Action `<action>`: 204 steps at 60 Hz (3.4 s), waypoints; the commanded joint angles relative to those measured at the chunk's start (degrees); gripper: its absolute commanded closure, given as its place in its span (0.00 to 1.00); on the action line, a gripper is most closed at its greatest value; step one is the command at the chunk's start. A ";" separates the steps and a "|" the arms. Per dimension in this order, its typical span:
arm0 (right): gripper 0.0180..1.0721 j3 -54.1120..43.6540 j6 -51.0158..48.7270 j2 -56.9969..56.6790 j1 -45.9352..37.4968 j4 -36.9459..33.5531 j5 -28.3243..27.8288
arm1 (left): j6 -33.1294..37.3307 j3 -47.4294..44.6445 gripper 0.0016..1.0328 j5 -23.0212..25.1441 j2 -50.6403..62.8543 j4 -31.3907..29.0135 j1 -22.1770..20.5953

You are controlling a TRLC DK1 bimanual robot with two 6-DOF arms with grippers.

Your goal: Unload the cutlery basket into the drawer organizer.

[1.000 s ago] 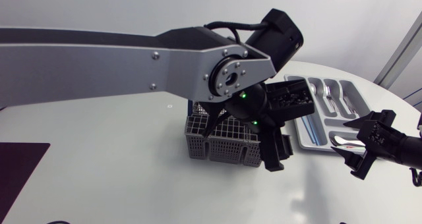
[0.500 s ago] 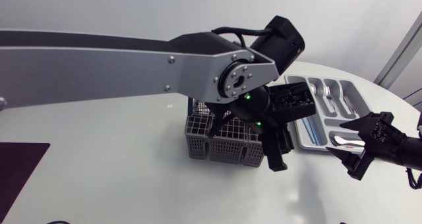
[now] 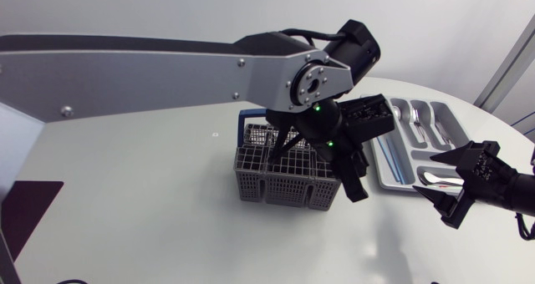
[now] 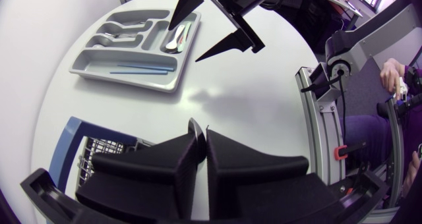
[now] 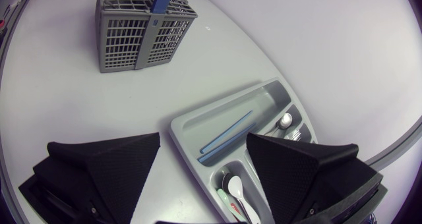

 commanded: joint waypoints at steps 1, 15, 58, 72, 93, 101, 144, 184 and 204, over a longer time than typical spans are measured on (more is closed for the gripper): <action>0.10 -1.24 1.02 -0.47 -0.07 -0.61 -0.56 | -1.61 2.70 0.97 0.81 1.25 -0.68 1.47; 0.10 -1.24 1.10 -2.49 0.29 -2.45 -0.56 | -7.59 3.40 0.97 4.85 -2.52 -0.86 3.22; 0.10 -0.63 8.75 -7.94 5.12 -5.79 -0.04 | -30.35 -13.38 0.97 4.06 -14.30 15.84 4.98; 0.10 -1.51 11.47 -9.00 8.46 -5.79 1.28 | -35.71 -18.48 0.97 -5.25 -18.08 21.03 0.50; 0.10 1.39 22.55 -6.80 19.97 -7.20 1.55 | -40.72 -17.25 0.96 -8.59 -19.05 21.73 1.38; 0.10 3.77 27.29 -4.25 23.66 -6.85 1.11 | -43.71 -18.13 0.95 -8.59 -20.89 22.70 2.43; 0.10 13.70 26.68 2.61 25.16 -15.72 -13.04 | -41.25 -12.77 0.95 1.25 -24.50 15.40 4.02; 0.28 18.44 20.18 -2.32 32.98 -27.68 -16.91 | -19.10 -4.95 0.97 21.47 -18.61 -3.14 7.27; 0.74 18.71 20.44 -4.78 35.44 -27.94 -17.53 | -17.78 -6.27 0.97 22.61 -18.61 -3.67 7.00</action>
